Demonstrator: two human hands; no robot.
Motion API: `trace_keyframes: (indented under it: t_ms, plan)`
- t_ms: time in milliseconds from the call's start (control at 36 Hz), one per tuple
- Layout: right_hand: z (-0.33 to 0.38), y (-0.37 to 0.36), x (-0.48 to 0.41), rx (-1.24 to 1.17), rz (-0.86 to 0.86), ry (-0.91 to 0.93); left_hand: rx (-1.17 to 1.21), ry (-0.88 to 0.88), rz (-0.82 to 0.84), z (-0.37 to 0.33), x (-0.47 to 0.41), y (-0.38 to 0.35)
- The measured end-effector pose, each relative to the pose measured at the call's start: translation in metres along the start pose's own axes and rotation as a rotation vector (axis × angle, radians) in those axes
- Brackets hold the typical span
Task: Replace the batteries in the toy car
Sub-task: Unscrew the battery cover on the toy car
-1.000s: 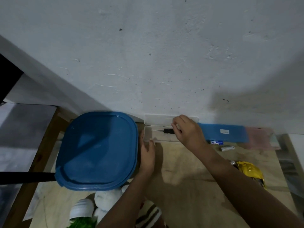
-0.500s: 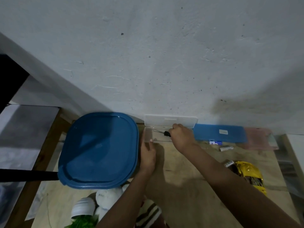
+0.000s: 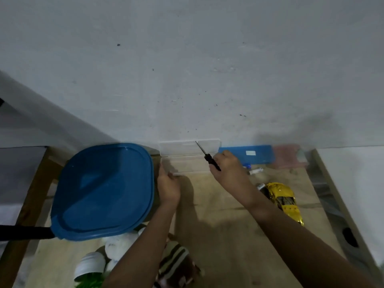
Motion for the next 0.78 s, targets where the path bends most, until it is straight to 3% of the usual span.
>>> trace_keyframes:
  t_ms: [139,250,333,444,583,667,778]
  plan:
    - [-0.046,0.051,0.033,-0.188,-0.067,-0.170,-0.133,-0.014,-0.119,-0.018,0.008,0.002]
    - [-0.092,0.089,0.060,-0.311,-0.129,-0.247,-0.268,-0.171,-0.165,-0.046,0.035,-0.019]
    - [-0.133,0.107,0.080,-0.346,-0.157,-0.320,-0.263,-0.281,-0.064,-0.070,0.074,-0.057]
    - [-0.192,0.114,0.110,-0.378,-0.150,-0.414,-0.248,-0.428,0.187,-0.091,0.137,-0.127]
    - [-0.246,0.106,0.142,-0.369,-0.062,-0.484,-0.436,-0.416,0.492,-0.082,0.199,-0.203]
    - [-0.263,0.094,0.153,-0.360,0.016,-0.502,-0.618,-0.407,0.539,-0.071,0.215,-0.223]
    - [-0.270,0.080,0.153,-0.324,0.074,-0.482,-0.778,-0.434,0.468,-0.068,0.220,-0.230]
Point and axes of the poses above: each hand's wrist, its own x-axis away from the middle knuckle, its own y-axis out of the back of the hand, z = x × y, the point moved 5 cm from there along -x, towards the middle knuckle, and after that the axes turned 1 degree about -y, right-handed, at the moved point
